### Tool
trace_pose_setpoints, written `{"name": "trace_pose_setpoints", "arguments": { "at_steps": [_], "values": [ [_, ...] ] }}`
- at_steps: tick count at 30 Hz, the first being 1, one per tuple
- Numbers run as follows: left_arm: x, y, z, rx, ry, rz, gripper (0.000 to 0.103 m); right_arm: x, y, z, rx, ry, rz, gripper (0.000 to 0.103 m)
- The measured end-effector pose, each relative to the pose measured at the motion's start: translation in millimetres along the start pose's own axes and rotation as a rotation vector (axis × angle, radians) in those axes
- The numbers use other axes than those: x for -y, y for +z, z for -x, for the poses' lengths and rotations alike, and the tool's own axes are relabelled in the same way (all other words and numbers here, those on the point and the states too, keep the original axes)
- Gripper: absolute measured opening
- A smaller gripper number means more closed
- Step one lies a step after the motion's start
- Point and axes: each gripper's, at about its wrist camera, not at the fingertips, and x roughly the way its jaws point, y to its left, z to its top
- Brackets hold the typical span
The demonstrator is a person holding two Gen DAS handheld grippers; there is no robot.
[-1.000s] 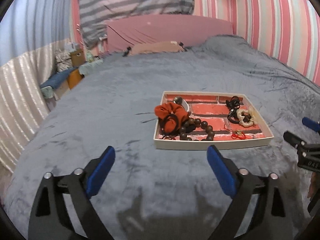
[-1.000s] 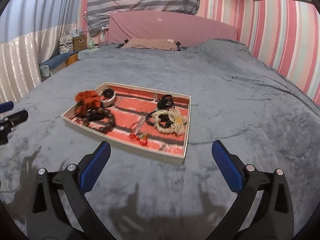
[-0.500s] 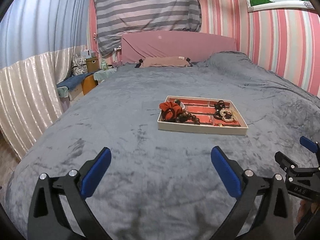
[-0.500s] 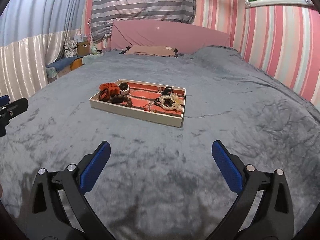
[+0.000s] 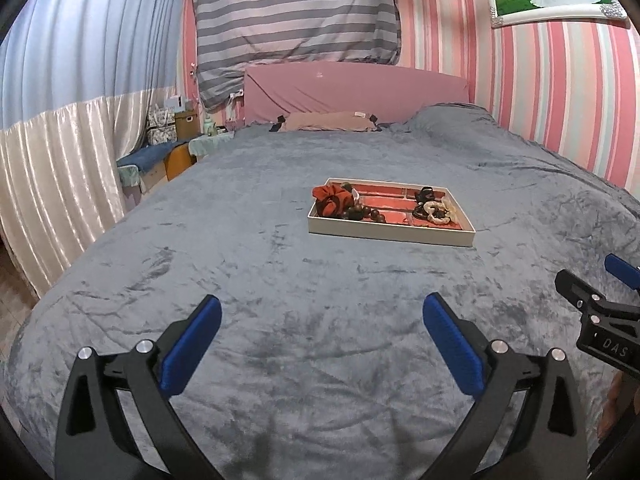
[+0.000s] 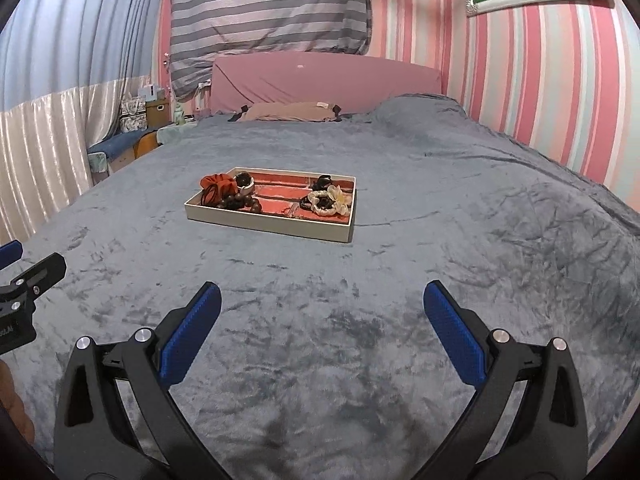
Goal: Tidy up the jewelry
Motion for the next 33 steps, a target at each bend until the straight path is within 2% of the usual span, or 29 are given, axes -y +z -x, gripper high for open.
{"name": "trace_pose_setpoints", "arguments": {
  "at_steps": [17,33],
  "values": [
    [-1,7,22,0.042,-0.028,-0.002,0.098,-4,-2,20,0.023,-0.015,0.008,0.099],
    [2,3,27,0.056,0.008,-0.026,0.098,-4,-1,28,0.038,-0.030,0.007,0.099]
  ]
}}
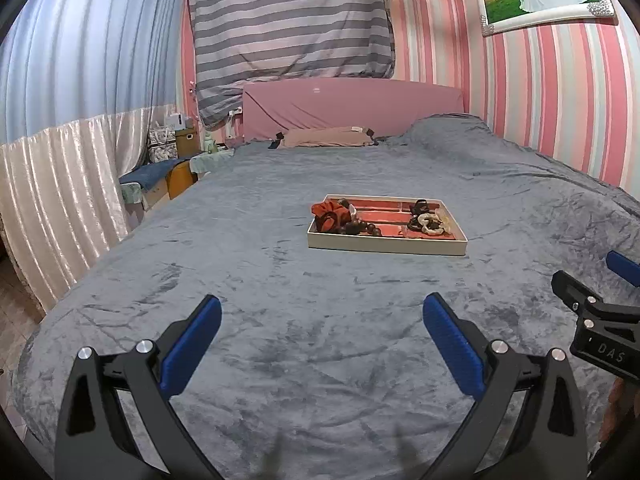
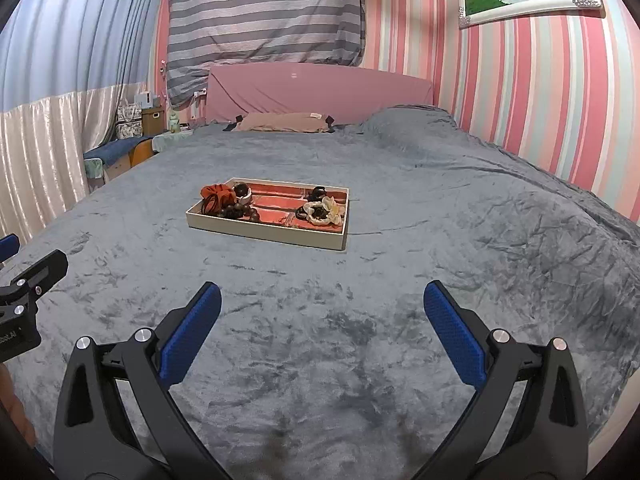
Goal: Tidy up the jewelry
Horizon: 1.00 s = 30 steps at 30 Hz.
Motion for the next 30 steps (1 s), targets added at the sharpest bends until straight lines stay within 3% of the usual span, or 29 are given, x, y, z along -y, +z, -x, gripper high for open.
{"name": "trace_pose_setpoints", "arguments": {
  "at_steps": [30],
  "values": [
    [0.7,-6.3,-1.4,-0.002,0.016,-0.020,0.098,2.8,-4.9,0.0,-0.009,-0.005,-0.019,0.099]
  ]
}}
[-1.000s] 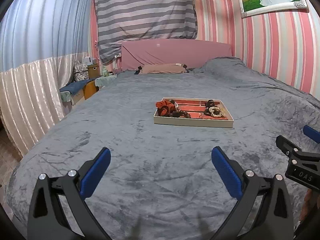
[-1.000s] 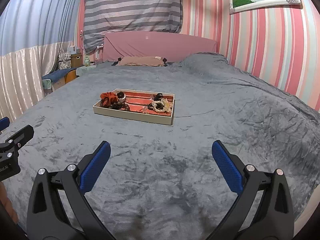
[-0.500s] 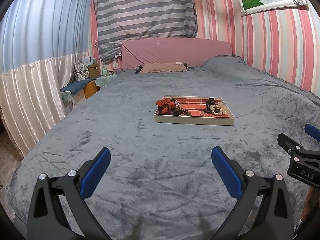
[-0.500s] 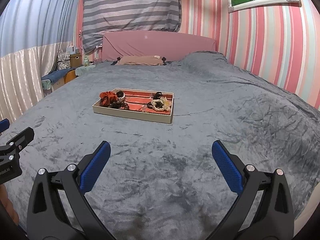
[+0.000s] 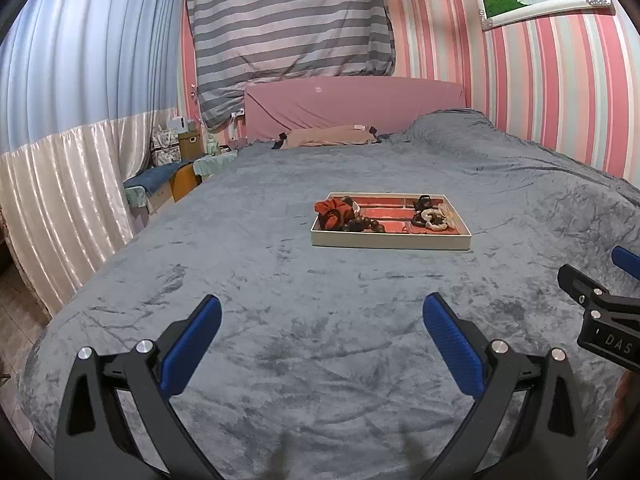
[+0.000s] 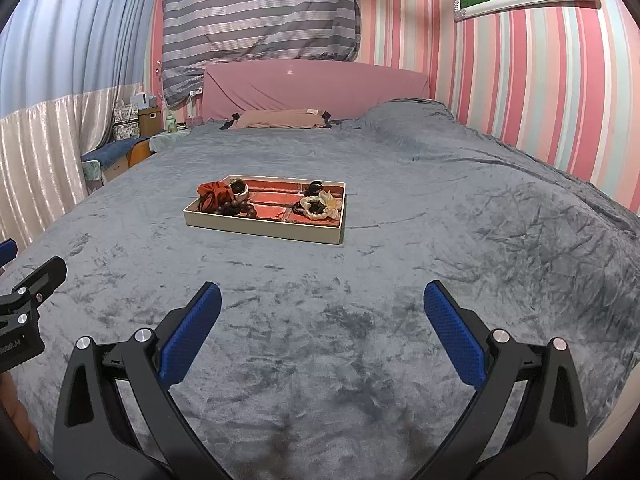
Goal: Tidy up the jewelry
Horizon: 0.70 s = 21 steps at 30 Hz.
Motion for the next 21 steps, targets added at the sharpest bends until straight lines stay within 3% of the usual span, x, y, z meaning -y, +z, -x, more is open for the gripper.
{"name": "trace_pose_setpoints", "arguments": {
  "at_steps": [21],
  "values": [
    [-0.7,-1.3,0.1,-0.003,-0.002,-0.001,0.098,2.4,-0.3,-1.9,-0.006,0.001,-0.001,0.099]
  ]
}}
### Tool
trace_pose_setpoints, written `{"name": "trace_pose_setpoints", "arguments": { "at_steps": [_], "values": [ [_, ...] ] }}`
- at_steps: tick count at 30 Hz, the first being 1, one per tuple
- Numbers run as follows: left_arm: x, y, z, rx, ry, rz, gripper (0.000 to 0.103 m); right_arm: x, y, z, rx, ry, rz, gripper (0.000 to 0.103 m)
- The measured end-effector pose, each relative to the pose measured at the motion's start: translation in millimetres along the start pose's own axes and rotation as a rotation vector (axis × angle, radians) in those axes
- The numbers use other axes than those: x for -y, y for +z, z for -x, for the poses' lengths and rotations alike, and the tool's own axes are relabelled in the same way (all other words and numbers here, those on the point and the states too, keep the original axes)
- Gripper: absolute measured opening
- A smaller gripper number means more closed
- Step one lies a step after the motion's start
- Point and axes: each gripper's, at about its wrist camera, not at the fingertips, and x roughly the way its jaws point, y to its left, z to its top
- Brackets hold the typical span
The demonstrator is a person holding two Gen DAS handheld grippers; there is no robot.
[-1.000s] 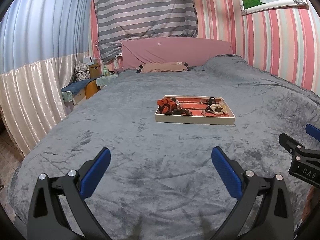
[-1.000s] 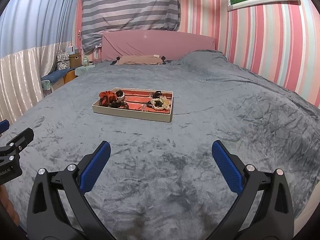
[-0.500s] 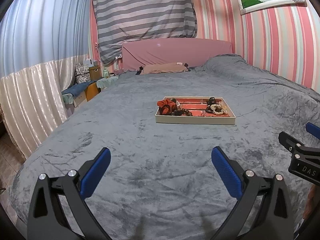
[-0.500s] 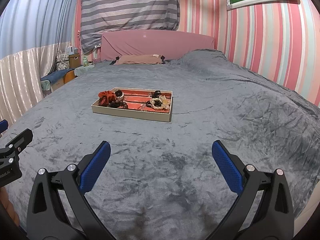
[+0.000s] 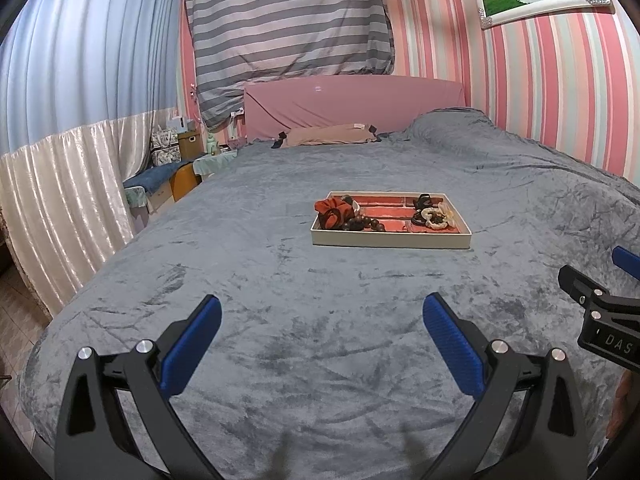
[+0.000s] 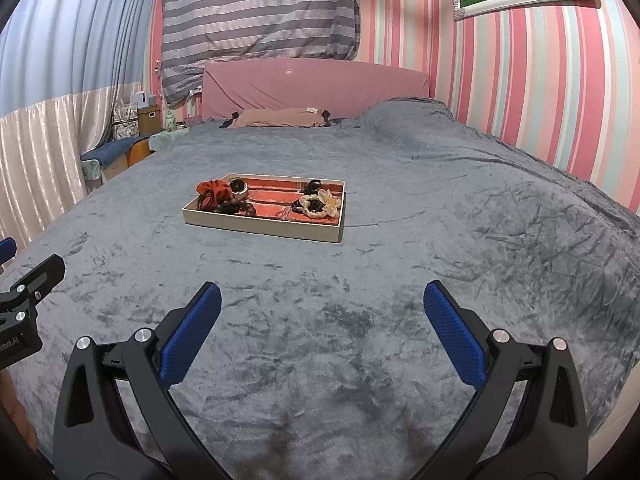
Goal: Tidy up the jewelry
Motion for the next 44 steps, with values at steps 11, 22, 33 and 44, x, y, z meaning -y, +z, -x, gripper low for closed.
{"name": "trace_pose_setpoints", "arguments": {
  "at_steps": [11,22,33,44],
  "values": [
    [0.2,0.3,-0.2,-0.002,0.003,-0.005,0.098,1.0,-0.9,-0.6,-0.002,0.001,-0.003,0.099],
    [0.3,-1.0,-1.8,-0.007,0.008,-0.008,0.098,-0.1,-1.2,-2.2,-0.005,0.002,-0.005,0.099],
    [0.7,-1.7,-1.8,-0.004,0.017,-0.010,0.098,-2.4,-1.6,-4.2,-0.004,0.005,-0.008,0.099],
    [1.6,-3.2,-6.8,-0.006,0.024,-0.011,0.098,-2.5,-0.9,-8.3,-0.011,0.007,-0.011,0.099]
  ]
}}
